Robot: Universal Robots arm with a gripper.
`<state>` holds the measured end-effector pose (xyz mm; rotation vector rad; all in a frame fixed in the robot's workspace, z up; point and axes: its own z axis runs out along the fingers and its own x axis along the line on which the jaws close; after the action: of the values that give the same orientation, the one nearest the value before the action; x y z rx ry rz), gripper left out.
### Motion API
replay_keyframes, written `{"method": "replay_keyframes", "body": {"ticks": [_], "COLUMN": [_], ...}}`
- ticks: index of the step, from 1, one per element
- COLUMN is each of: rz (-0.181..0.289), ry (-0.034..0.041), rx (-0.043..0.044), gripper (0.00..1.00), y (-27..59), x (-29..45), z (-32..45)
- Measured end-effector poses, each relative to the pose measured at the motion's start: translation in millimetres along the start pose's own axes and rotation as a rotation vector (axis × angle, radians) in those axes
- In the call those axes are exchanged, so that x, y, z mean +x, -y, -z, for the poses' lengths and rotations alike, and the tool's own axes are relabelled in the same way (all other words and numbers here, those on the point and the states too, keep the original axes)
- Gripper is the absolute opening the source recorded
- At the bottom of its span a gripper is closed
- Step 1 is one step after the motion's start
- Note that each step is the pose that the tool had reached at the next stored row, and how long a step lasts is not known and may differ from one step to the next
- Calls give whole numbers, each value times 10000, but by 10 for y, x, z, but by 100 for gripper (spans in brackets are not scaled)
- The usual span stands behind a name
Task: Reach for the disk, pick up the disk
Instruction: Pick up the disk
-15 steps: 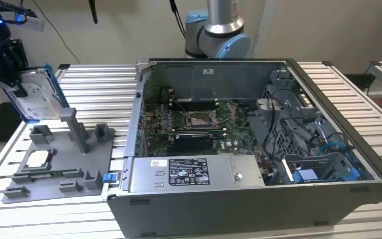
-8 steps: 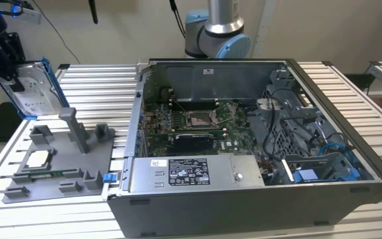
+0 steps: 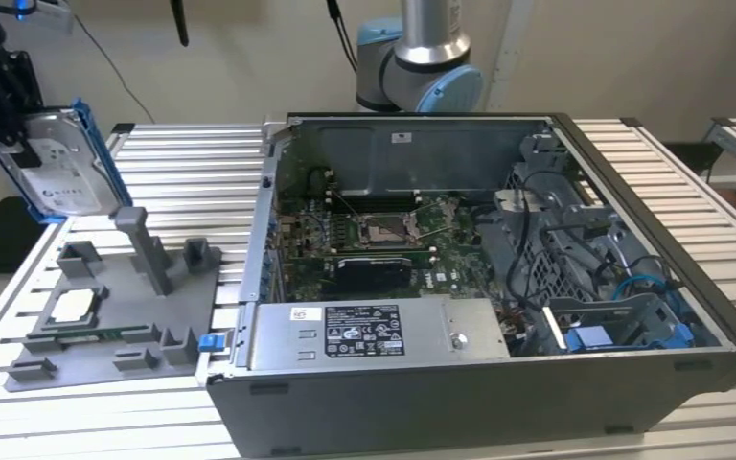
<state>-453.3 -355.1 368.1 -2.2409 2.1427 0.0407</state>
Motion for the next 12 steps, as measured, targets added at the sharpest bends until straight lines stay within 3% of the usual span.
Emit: {"method": "replay_keyframes", "body": {"ticks": [12], "rz": [-1], "ry": [-1], "rx": [-22], "gripper": [0], "y": [1], "x": [-3], "z": [72]}}
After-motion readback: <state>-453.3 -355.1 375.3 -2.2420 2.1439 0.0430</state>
